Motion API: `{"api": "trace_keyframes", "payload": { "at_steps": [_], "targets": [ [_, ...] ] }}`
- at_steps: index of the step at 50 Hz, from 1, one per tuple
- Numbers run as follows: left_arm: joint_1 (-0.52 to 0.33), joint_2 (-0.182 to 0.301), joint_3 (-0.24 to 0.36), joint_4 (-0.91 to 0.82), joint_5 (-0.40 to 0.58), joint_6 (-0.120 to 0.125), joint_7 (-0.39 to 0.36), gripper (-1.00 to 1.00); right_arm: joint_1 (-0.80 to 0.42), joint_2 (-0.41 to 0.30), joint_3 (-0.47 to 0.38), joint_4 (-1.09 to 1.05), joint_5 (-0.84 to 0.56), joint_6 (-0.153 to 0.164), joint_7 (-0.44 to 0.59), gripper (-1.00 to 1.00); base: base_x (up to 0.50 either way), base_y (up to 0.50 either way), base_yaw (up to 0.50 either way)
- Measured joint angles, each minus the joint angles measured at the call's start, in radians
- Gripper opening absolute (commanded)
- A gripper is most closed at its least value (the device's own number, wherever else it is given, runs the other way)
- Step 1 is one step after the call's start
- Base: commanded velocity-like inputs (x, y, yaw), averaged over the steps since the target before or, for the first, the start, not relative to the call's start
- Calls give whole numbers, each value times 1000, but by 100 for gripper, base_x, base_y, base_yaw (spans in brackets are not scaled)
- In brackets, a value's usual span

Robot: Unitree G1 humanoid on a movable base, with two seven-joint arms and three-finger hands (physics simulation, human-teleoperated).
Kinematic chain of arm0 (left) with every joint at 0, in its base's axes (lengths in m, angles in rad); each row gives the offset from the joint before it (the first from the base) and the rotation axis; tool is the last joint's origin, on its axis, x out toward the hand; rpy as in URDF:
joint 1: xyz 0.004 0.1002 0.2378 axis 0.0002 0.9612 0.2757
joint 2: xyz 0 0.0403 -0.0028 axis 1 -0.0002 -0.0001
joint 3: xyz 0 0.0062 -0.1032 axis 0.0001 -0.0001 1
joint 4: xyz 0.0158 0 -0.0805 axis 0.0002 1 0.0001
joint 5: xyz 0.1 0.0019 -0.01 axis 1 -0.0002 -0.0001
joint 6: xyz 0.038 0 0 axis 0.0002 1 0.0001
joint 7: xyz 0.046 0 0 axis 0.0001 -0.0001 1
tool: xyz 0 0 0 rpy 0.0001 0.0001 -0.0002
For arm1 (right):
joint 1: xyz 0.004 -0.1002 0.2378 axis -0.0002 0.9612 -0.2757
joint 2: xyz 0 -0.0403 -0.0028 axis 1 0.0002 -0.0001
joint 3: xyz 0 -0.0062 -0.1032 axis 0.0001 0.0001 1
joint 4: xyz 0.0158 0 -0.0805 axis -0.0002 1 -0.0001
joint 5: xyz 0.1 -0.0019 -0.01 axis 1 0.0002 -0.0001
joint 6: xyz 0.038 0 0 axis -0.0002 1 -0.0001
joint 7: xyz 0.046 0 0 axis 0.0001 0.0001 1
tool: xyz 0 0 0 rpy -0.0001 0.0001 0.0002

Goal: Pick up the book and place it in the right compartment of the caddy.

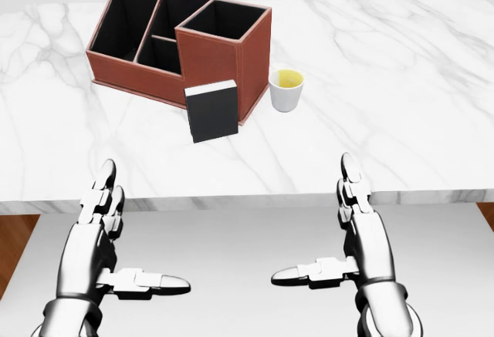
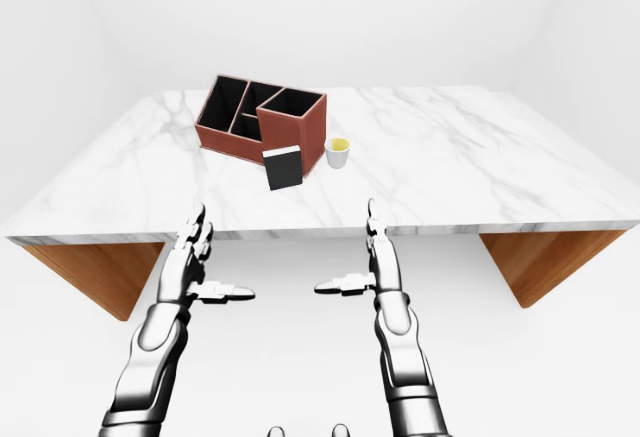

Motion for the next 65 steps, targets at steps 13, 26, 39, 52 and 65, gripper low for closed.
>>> {"api": "trace_keyframes", "payload": {
  "at_steps": [13,26,39,52,65],
  "targets": [
    [-9,0,10,-18,0,-16,-1,100,-3,-11,1,-16,-32,-1,16,100,0,30,0],
    [-10,5,19,-24,-4,-26,1,100,-8,-5,11,-66,-59,13,31,100,0,50,0],
    [-4,11,26,-15,-9,-44,0,100,-20,4,17,-115,-76,52,28,100,0,28,0],
    [-2,11,31,-25,-17,-48,-3,100,-29,-6,16,-198,-65,133,64,100,0,0,0],
    [-7,19,45,-59,-22,-36,-12,100,-61,-17,14,-262,-97,173,109,100,0,0,0]
  ]
}}
